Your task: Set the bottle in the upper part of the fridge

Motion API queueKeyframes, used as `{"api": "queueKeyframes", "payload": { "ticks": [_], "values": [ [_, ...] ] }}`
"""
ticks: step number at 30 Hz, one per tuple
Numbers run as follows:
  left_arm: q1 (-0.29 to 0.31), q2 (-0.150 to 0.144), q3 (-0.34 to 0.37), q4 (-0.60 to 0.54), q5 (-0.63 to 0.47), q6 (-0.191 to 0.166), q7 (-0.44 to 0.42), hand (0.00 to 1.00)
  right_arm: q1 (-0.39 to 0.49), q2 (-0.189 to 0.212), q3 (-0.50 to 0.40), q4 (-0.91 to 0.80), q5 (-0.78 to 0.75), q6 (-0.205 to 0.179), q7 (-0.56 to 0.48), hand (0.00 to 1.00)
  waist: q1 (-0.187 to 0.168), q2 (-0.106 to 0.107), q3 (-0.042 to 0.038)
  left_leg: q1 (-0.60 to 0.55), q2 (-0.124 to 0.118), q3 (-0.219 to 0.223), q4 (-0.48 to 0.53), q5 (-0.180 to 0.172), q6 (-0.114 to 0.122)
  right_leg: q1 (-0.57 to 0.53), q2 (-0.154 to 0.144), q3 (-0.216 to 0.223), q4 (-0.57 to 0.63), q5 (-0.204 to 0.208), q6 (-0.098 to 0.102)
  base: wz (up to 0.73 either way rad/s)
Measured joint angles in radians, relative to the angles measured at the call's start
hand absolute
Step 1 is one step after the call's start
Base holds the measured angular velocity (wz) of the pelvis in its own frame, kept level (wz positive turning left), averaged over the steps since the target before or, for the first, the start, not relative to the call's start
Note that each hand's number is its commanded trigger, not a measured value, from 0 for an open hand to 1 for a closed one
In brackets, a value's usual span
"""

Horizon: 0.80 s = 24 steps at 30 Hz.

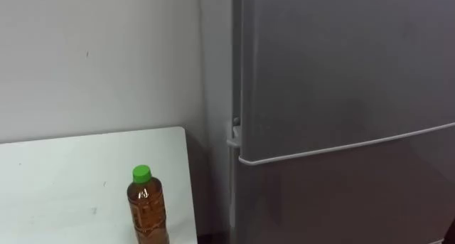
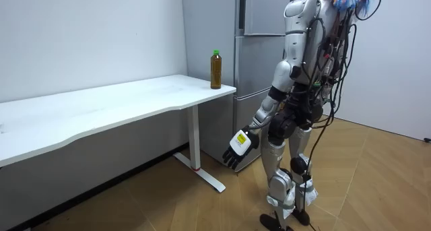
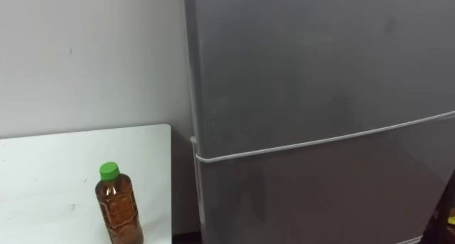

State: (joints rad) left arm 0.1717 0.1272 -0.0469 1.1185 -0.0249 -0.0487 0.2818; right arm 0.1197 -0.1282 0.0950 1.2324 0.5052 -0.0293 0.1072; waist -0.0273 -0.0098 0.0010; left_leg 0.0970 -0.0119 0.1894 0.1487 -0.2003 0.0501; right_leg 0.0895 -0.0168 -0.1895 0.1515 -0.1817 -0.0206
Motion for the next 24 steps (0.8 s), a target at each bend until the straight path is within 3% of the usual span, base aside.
{"api": "queueKeyframes", "payload": {
  "ticks": [11, 18, 24],
  "values": [
    [0.001, -0.001, 0.006, 0.0, 0.057, 0.006, 0.021, 0.0, -0.012, 0.0, 0.001, 0.02, 0.0, 0.01, 0.006, 0.0, 0.004, -0.003, -0.0003, 0.0, 0.0, -0.003, 0.0, 0.0, 0.0, 0.009, 0.0, -0.006, 0.0, 0.0, 0.0, 0.0],
    [0.012, -0.003, 0.006, 0.0, 0.056, 0.007, 0.028, 0.0, -0.018, 0.004, 0.001, 0.02, -0.001, 0.031, 0.005, 0.0, 0.004, -0.015, -0.0027, 0.0, 0.0, -0.004, 0.0, 0.0, 0.0, 0.009, 0.0, -0.007, -0.001, 0.0, 0.0, 0.0],
    [0.026, -0.002, 0.026, 0.001, -0.048, 0.007, 0.059, 0.0, -0.013, 0.004, 0.001, 0.017, 0.002, 0.032, -0.007, 0.0, 0.008, -0.018, -0.0026, 0.005, 0.0, -0.004, 0.0, 0.0, 0.0, 0.015, 0.0, -0.007, -0.001, 0.0, 0.0, 0.0]
  ]
}}
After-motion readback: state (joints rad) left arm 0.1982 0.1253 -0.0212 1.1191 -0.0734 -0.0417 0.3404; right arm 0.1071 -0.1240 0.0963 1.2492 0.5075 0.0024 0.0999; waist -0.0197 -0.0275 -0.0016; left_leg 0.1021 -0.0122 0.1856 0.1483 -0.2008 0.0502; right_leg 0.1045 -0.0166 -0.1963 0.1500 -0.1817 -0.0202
